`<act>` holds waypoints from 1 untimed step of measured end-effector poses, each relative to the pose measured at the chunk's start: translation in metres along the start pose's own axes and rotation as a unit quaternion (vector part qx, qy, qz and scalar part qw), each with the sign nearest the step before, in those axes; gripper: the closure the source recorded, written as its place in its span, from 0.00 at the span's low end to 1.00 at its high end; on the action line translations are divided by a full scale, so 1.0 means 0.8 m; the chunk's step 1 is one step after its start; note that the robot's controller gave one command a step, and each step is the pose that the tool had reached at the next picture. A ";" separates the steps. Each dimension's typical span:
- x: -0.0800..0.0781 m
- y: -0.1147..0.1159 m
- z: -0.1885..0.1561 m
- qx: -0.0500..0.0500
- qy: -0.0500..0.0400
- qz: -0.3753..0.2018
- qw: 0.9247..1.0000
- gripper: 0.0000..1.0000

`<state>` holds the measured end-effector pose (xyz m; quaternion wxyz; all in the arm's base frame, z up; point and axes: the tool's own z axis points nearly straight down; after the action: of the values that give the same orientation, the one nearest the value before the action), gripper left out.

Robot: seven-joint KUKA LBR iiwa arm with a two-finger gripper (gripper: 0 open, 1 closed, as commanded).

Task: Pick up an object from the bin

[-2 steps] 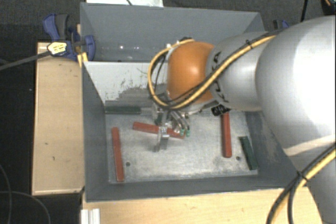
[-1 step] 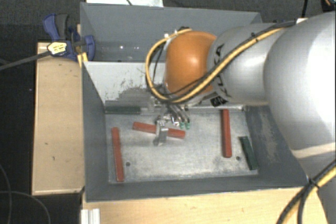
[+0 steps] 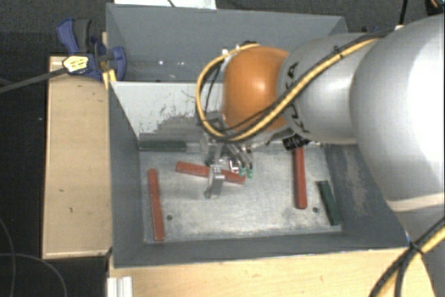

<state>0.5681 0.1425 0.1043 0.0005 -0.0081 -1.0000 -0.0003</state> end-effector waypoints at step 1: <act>0.010 0.003 0.044 0.000 0.001 0.059 0.998 0.00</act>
Offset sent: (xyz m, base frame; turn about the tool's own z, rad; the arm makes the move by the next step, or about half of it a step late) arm -0.0076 0.0021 -0.0343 0.1191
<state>0.5603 0.1447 0.0695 0.0012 -0.0676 -0.9977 -0.0002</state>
